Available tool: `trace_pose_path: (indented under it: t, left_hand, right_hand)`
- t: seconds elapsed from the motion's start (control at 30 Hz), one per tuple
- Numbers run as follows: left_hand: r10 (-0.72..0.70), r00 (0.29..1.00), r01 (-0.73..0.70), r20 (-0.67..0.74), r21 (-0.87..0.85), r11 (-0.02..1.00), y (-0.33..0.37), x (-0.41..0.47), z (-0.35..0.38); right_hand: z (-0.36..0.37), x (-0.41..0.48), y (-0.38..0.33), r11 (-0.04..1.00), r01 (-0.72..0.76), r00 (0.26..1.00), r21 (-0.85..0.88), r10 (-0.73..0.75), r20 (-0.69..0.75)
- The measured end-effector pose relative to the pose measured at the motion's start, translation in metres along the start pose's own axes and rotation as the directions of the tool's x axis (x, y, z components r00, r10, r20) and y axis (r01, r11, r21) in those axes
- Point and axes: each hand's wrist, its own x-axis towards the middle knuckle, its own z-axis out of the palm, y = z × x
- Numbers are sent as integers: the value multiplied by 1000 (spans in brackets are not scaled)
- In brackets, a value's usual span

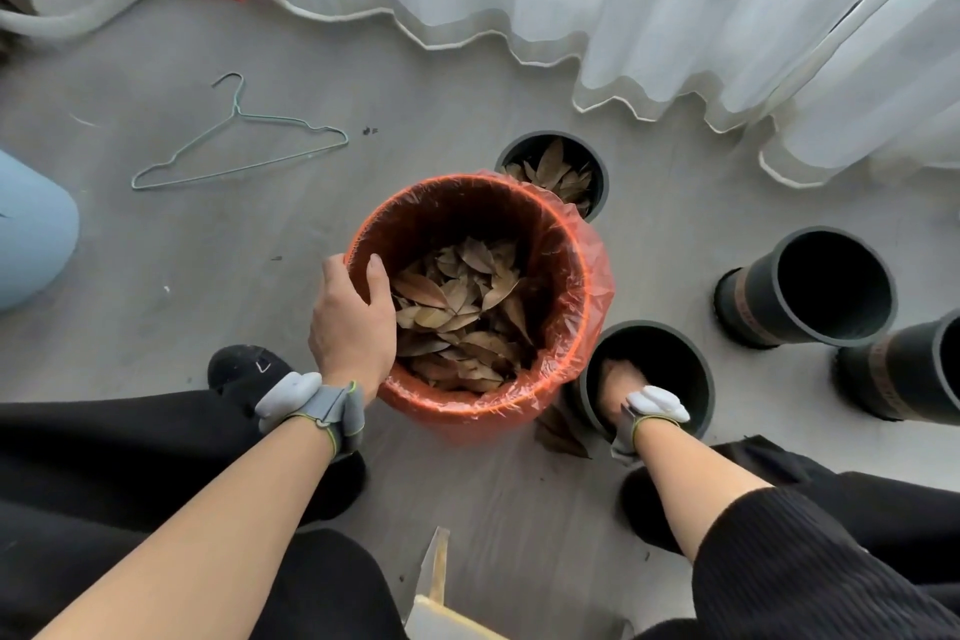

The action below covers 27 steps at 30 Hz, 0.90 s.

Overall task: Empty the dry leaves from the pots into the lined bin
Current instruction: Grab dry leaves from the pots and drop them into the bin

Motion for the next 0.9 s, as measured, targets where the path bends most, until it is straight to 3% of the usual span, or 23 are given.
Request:
trace_pose_path:
  t: [0.17, 0.4, 0.53, 0.67, 0.9]
  left_hand:
    - [-13, 1000, 13, -12, 1, 1000, -1, 1, 0]
    - [-19, 1000, 19, -10, 4, 1000, -3, 3, 0]
    - [-24, 1000, 24, -15, 16, 1000, -7, 4, 0]
    - [-20, 1000, 20, -16, 14, 1000, -6, 2, 2]
    - [-17, 1000, 17, -12, 15, 1000, -5, 3, 4]
  right_hand:
    - [-14, -7, -6, 989, -57, 994, 134, 69, -88]
    - [-44, -34, 13, 914, 88, 994, 397, -52, -100]
    - [-67, -54, 23, 630, 27, 987, 776, -138, 78]
    - [-96, -81, 45, 451, 3, 973, 893, -206, 101]
    - [-137, -121, 46, 394, 98, 970, 914, -244, 1]
